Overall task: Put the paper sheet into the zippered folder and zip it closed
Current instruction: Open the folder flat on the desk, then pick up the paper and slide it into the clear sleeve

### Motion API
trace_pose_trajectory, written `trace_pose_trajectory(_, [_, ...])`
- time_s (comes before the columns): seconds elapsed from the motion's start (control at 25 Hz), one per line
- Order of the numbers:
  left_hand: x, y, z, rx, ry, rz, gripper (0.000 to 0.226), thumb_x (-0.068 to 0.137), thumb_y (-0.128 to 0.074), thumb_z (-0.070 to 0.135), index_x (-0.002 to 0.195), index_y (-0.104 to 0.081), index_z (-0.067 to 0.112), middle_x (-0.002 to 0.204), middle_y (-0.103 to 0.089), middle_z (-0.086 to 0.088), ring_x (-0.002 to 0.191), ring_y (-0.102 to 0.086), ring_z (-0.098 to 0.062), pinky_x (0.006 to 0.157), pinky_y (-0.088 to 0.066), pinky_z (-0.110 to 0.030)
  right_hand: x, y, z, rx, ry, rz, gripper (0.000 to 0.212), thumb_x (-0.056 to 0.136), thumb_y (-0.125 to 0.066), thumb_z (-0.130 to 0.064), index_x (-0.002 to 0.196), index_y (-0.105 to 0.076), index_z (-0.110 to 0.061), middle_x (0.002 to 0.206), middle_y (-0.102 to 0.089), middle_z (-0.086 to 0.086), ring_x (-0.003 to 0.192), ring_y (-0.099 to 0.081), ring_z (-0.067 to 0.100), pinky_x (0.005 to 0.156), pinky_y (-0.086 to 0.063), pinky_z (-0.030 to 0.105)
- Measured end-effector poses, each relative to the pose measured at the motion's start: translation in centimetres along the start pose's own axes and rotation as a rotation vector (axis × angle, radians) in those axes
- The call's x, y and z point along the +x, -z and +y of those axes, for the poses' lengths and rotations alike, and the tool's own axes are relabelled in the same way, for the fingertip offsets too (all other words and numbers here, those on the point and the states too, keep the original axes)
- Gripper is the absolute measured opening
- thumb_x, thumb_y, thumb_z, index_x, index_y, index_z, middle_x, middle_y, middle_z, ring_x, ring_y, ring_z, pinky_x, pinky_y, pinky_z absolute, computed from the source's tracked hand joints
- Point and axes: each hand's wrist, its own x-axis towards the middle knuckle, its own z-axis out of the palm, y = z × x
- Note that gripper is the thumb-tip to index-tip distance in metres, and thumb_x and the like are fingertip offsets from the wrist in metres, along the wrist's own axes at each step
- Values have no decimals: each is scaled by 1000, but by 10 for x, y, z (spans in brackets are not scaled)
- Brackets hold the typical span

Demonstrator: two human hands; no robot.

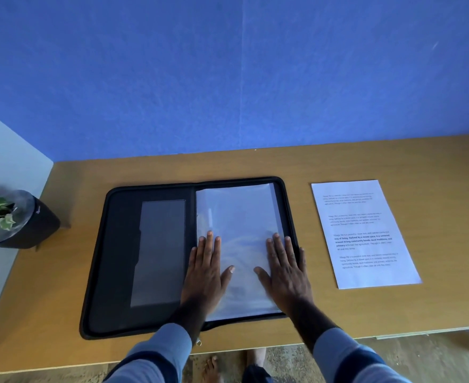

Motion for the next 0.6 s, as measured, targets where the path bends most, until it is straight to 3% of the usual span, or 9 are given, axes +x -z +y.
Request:
trace_pose_trajectory(0.2, [0,-1,7,26,30,5,80,102,-22,61,162,-3,12,170,11,-7,158,4,-28,125,-3,-45,1,5,2,52,12,-27,78,100,-8,-70,162,9,-25,169,19,-2,155,23,22,124,8,50])
trace_pose_trajectory(0.32, [4,-2,18,31,35,15,79,102,-25,58,161,-9,9,170,8,-11,158,4,-30,125,-5,-51,2,11,9,197,24,7,77,99,-4,-71,163,1,-27,169,17,-5,154,23,14,127,3,45])
trace_pose_trajectory(0.4, [14,1,35,44,-32,17,76,103,-29,56,161,-13,8,170,4,-13,158,2,-31,125,-8,-53,8,27,34,326,7,91,70,104,-18,-63,162,-20,-24,172,0,-2,158,8,14,127,-8,41])
trace_pose_trajectory(0.48, [31,8,63,19,-123,14,74,104,-35,53,161,-17,9,170,0,-14,157,-1,-32,125,-11,-54,21,49,80,341,-32,224,54,106,-42,-45,152,-45,-17,167,-28,5,155,-25,24,123,-27,44])
trace_pose_trajectory(0.6, [69,17,118,-71,-270,-39,78,102,-37,55,162,-10,13,170,4,-10,157,1,-29,127,-8,-50,55,89,169,309,-195,273,43,100,-59,-26,141,-59,-13,158,-46,4,133,-56,29,108,-47,42])
